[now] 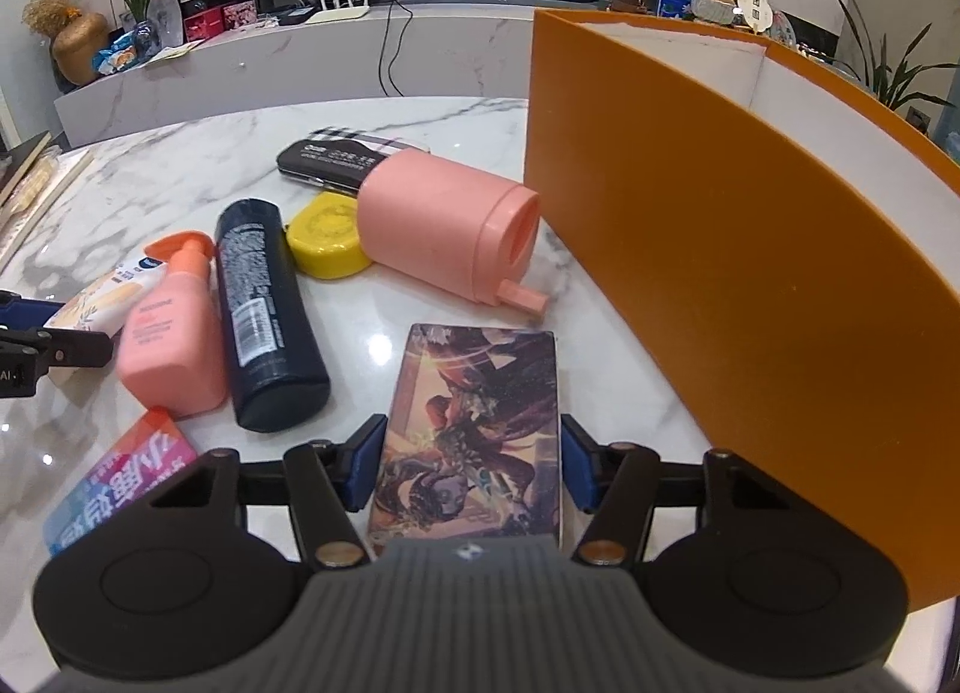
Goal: Organize rigid objects
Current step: 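Grasp the anime-art card box with the right tool while the left tool grasps the white Vaseline tube, then carry the white tube with the left tool while the right tool carries the art box into the orange box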
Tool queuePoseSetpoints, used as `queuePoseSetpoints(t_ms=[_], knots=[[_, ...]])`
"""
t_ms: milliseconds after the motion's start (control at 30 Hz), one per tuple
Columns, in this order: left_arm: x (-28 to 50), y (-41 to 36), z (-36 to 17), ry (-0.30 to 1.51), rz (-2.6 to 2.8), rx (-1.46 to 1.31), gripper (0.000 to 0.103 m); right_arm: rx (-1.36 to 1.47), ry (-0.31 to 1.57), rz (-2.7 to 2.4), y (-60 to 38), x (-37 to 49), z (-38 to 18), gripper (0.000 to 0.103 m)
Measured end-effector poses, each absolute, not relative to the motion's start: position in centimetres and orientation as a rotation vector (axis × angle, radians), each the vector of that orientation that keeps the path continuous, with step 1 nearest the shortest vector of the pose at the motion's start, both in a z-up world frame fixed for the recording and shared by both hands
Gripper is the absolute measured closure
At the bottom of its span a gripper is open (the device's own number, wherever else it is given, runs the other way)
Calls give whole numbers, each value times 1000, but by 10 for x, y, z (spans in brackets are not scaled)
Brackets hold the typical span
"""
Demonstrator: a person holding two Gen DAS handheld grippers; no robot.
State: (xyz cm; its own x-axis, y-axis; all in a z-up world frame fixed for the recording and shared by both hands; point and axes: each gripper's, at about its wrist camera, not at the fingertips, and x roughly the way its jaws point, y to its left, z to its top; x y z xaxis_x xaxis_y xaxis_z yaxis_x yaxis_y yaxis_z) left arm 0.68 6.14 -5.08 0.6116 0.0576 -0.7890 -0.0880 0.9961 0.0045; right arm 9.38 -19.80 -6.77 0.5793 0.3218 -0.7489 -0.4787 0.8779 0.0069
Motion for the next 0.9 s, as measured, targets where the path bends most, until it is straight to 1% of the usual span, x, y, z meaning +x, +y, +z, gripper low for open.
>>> queuePoseSetpoints(t_ms=[467,900], knots=[[-10,69,-20,857,98,-75,53,-170,742,514,-199,84,-29,43],[-17,47,-1,847,74,-85,53,-131,643,521,-213,86,16,43]])
